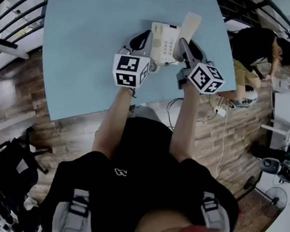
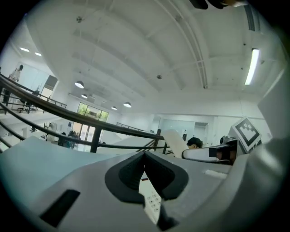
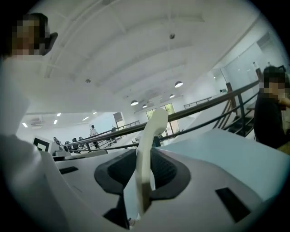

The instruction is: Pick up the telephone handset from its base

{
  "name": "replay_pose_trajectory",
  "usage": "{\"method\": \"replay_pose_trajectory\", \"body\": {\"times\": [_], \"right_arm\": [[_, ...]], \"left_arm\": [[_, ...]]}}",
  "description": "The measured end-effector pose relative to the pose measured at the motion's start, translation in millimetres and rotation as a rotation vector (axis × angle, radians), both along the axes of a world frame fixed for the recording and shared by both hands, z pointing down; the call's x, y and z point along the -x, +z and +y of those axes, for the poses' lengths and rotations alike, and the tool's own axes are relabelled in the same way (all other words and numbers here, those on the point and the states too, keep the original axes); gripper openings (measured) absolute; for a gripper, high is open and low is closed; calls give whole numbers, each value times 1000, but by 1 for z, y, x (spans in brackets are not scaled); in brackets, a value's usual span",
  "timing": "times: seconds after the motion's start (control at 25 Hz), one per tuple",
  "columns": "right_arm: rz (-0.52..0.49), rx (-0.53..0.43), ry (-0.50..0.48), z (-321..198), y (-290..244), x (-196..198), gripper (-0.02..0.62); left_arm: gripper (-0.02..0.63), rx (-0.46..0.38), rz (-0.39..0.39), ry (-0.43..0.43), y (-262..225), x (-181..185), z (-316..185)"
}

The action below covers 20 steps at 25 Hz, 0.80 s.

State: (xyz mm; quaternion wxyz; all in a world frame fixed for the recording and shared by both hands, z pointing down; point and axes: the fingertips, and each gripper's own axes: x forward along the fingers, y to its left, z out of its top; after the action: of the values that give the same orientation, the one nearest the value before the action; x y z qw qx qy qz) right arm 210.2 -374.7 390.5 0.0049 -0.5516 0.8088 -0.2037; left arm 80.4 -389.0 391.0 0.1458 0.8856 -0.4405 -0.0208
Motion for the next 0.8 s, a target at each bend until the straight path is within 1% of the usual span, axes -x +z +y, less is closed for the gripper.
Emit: {"method": "replay_pose_trajectory", "body": {"times": [0.12,0.24,0.4,0.52,0.6,0.8], "right_arm": [[31,-101,43,10,-35,-20,87],[39,-189,79,19,-63,-35,87],[35,-264,94,28,-82,-49,87],[61,-271,96,34,-81,-61,87],[61,-263,99,35,-75,-67,87],[72,-247,89,41,-69,-63,87]], "left_arm": [[-2,-64,-3,29,-29,-11,2],[-2,-120,-3,54,-52,-21,4],[-2,-148,-1,62,-64,-29,2],[-1,-147,1,70,-64,-37,2],[-2,-144,0,75,-62,-41,1],[-1,-142,6,81,-63,-42,7]]}}
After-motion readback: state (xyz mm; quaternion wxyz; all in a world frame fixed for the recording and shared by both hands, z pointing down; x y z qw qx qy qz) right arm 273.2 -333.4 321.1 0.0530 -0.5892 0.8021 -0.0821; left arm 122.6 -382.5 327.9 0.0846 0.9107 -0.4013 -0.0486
